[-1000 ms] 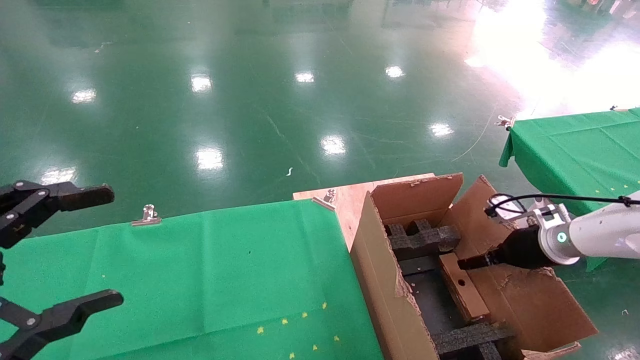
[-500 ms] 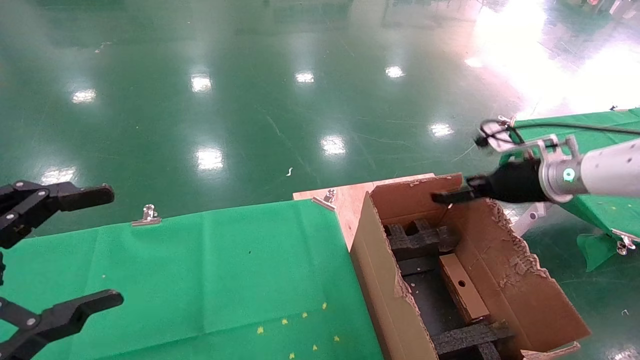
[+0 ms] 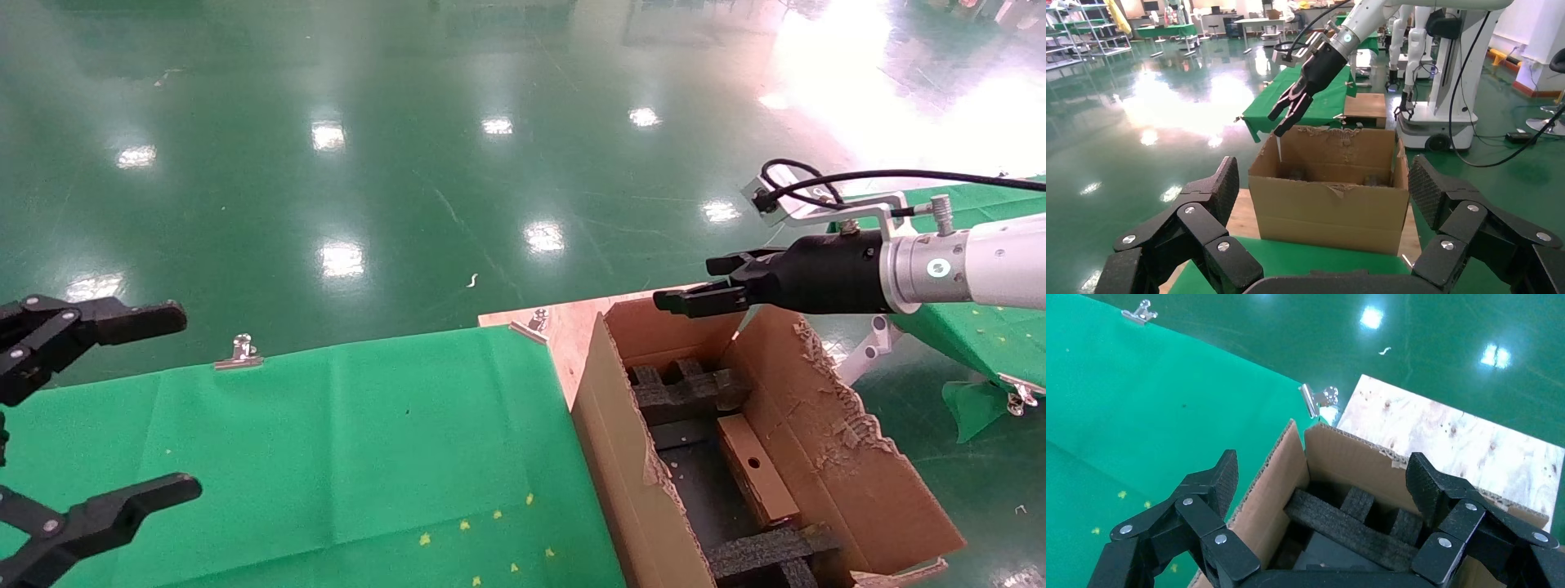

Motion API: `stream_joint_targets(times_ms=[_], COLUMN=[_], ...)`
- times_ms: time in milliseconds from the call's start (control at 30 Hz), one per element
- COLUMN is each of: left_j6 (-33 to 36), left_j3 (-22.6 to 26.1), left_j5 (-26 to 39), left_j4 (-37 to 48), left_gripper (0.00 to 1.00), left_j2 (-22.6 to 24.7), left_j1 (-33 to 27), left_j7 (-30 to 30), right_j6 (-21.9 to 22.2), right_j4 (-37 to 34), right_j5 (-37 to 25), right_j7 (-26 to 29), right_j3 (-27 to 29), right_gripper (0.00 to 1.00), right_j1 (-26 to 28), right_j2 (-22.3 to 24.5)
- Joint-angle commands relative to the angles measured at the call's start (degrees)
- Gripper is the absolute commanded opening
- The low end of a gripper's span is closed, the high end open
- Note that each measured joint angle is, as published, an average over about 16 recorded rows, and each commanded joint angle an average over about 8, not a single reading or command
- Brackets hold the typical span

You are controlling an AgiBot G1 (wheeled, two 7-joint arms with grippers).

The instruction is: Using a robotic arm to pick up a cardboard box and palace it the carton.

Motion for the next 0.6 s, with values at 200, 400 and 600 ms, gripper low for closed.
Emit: stream_joint_targets(times_ms=[200,400,600], left_j6=[0.0,0.0,0.0], left_j3=[0.0,0.0,0.0], left_j5=[0.0,0.0,0.0], left_j4=[0.0,0.0,0.0], left_gripper=[1.0,1.0,1.0], left_j2=[0.0,0.0,0.0], left_j1=[0.0,0.0,0.0], left_j7=[0.0,0.0,0.0], right_j6=[0.1,-1.2,-3.8], right_j4=[-0.8,0.5,3.2], right_j5=[-0.4,0.6,2.9], right_j7=[0.2,-1.2,-3.8], right_j3=[-0.1,2.5,7.5], right_gripper=[1.0,1.0,1.0], right_j1=[-0.2,-2.0,-5.6], right_j2=[-0.4,-0.7,-1.2])
